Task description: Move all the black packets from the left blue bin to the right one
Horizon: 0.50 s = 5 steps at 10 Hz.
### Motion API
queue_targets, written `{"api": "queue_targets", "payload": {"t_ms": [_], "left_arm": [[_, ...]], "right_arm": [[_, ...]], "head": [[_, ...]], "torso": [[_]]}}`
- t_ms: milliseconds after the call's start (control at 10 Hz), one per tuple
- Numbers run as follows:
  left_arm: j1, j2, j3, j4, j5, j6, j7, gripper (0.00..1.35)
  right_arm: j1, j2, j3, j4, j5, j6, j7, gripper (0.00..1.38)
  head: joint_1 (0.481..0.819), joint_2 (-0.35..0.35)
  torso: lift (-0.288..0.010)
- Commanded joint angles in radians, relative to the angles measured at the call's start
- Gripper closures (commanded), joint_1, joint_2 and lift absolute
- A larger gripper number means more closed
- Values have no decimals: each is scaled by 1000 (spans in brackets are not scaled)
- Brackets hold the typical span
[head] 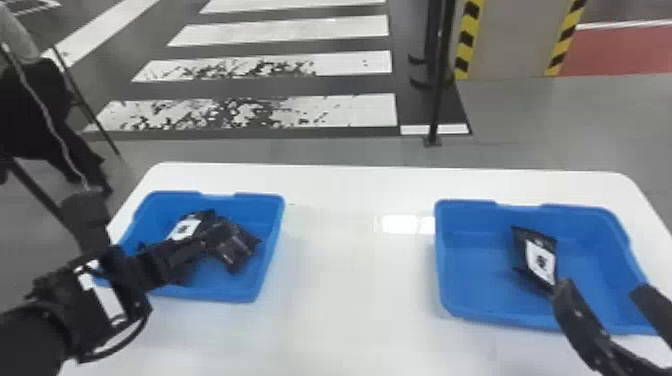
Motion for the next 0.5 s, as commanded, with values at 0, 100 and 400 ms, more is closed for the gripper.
{"api": "queue_targets", "payload": {"t_ms": [0, 100, 400], "left_arm": [[-69, 18, -1, 94, 0, 12, 29, 174], [-121, 33, -11, 172, 6, 22, 34, 176], [-180, 55, -61, 263, 14, 71, 106, 176]], "right_arm": [[-3, -3, 0, 5, -17, 10, 0, 148], [-3, -3, 0, 10, -27, 12, 2, 154], [-11, -3, 0, 20, -37, 20, 6, 168]], "head": [[695, 138], [695, 150], [695, 147]], "torso": [[-145], [-145], [-145]]}}
